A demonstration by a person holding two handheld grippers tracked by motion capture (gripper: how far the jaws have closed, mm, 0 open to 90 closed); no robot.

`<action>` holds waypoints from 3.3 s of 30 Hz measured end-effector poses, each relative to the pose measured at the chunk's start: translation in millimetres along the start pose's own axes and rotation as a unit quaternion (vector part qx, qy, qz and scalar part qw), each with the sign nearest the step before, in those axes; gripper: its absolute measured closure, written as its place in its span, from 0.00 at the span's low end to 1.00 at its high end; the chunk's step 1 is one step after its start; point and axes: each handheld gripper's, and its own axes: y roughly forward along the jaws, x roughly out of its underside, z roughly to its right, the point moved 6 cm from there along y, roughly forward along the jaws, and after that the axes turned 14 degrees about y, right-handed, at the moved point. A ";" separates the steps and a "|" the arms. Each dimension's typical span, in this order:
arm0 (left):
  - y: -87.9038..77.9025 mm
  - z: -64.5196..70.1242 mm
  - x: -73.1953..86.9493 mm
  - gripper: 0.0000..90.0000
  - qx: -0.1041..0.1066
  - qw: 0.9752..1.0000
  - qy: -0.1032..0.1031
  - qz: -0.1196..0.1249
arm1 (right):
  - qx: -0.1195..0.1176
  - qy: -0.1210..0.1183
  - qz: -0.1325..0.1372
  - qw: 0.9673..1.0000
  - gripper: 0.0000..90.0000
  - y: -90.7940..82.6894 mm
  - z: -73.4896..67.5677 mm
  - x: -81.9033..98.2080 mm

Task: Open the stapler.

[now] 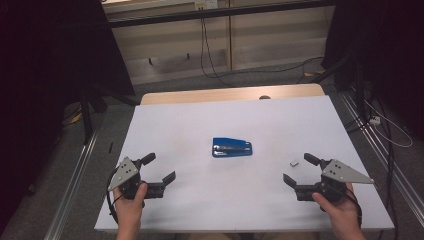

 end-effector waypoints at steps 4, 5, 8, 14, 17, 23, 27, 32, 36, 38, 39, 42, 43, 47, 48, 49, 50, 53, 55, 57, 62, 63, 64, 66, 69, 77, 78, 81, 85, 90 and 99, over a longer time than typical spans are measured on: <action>2.5 0.8 0.1 0.04 0.002 1.000 -0.002 -0.003 | 0.000 -0.001 0.001 1.000 0.03 -0.4 0.6 -0.3; 3.2 0.8 -0.2 0.04 0.003 1.000 -0.001 -0.003 | 0.000 -0.001 0.001 1.000 0.03 -0.4 0.6 -0.3; 4.5 0.1 -1.1 0.04 0.003 1.000 -0.001 -0.001 | 0.001 -0.001 0.001 1.000 0.03 -0.4 0.9 -0.5; 10.0 -0.9 -3.7 0.04 0.004 1.000 -0.004 0.001 | 0.006 0.000 0.002 1.000 0.03 1.1 2.5 -0.9; 18.5 -0.5 -8.2 0.04 0.010 1.000 -0.005 0.003 | 0.012 -0.003 0.001 1.000 0.03 5.0 4.6 -2.2; 35.5 1.8 -13.9 0.04 0.022 1.000 -0.013 0.004 | 0.020 -0.010 -0.002 1.000 0.03 12.3 8.4 -3.9; 50.0 5.6 -15.1 0.04 0.031 0.999 -0.004 -0.006 | 0.023 -0.004 -0.002 1.000 0.03 18.2 9.3 -6.1; 62.0 9.2 -16.8 0.04 0.043 0.999 -0.001 -0.007 | 0.023 -0.009 -0.002 1.000 0.03 23.9 8.4 -8.7; 75.1 10.5 -17.6 0.04 0.049 0.999 -0.002 -0.010 | 0.024 -0.012 -0.002 1.000 0.03 30.3 9.1 -11.8; 77.6 10.6 -17.9 0.04 0.050 0.999 -0.002 -0.010 | 0.025 -0.011 -0.002 1.000 0.03 31.7 9.2 -12.4; 80.3 10.9 -18.2 0.04 0.051 0.999 -0.002 -0.011 | 0.024 -0.011 -0.001 1.000 0.03 33.1 9.6 -13.2; 89.3 13.0 -18.7 0.04 0.056 0.998 -0.003 -0.012 | 0.025 -0.012 0.001 1.000 0.03 37.9 10.4 -16.1; 92.6 13.6 -18.6 0.04 0.059 0.998 -0.004 -0.012 | 0.027 -0.014 0.001 1.000 0.03 39.4 10.6 -17.0; 108.0 15.6 -18.3 0.04 0.067 0.998 -0.005 -0.019 | 0.030 -0.019 0.000 0.999 0.03 47.7 10.8 -19.6; 108.0 15.6 -18.3 0.04 0.067 0.998 -0.005 -0.019 | 0.030 -0.019 0.000 0.999 0.03 47.7 10.8 -19.6; 110.9 15.5 -18.0 0.04 0.068 0.997 -0.003 -0.020 | 0.030 -0.022 -0.002 0.999 0.03 50.9 11.2 -20.1; 113.5 15.4 -17.5 0.04 0.069 0.997 -0.004 -0.022 | 0.030 -0.021 -0.003 0.999 0.04 52.5 11.2 -20.1; 119.9 14.7 -17.2 0.04 0.071 0.997 -0.010 -0.018 | 0.032 -0.026 -0.005 0.999 0.04 57.1 11.4 -20.9; 124.6 12.5 -16.2 0.05 0.072 0.997 -0.010 -0.023 | 0.031 -0.024 -0.006 0.999 0.04 59.8 10.9 -21.4; 127.7 12.1 -16.7 0.05 0.073 0.997 -0.011 -0.023 | 0.030 -0.025 -0.007 0.999 0.04 62.4 10.5 -21.5; 134.7 13.1 -17.6 0.05 0.081 0.996 -0.005 -0.025 | 0.030 -0.024 -0.010 0.999 0.04 67.6 10.0 -21.7; 137.9 14.2 -17.3 0.05 0.085 0.996 -0.008 -0.023 | 0.028 -0.021 -0.009 0.999 0.04 70.1 9.7 -22.6; 137.9 14.2 -17.3 0.05 0.085 0.996 -0.008 -0.023 | 0.028 -0.021 -0.009 0.999 0.04 70.1 9.7 -22.6; 141.6 14.5 -16.6 0.05 0.088 0.996 -0.005 -0.022 | 0.028 -0.023 -0.010 0.999 0.04 74.0 9.5 -24.1; 143.2 13.4 -16.2 0.05 0.089 0.996 -0.006 -0.022 | 0.028 -0.022 -0.011 0.999 0.04 77.0 9.1 -24.8; 150.8 10.6 -14.4 0.06 0.098 0.994 -0.006 -0.036 | 0.016 -0.024 -0.013 0.999 0.04 93.8 2.9 -28.5; 150.8 10.6 -14.4 0.06 0.098 0.994 -0.006 -0.036 | 0.014 -0.025 -0.014 0.999 0.04 95.7 1.9 -28.9; 152.2 9.4 -11.1 0.05 0.110 0.993 -0.016 -0.043 | 0.013 -0.029 -0.016 0.999 0.04 99.2 0.2 -29.4; 154.0 9.5 -6.2 0.09 0.120 0.991 -0.013 -0.055 | 0.009 -0.032 -0.017 0.999 0.04 104.4 -2.4 -30.1; 158.8 8.4 1.3 0.24 0.131 0.988 -0.010 -0.075 | 0.007 -0.032 -0.020 0.999 0.04 110.9 -3.6 -30.7; 162.5 -1.3 13.5 0.44 0.132 0.986 -0.012 -0.104 | 0.006 -0.028 -0.025 0.999 0.04 118.4 -3.5 -30.9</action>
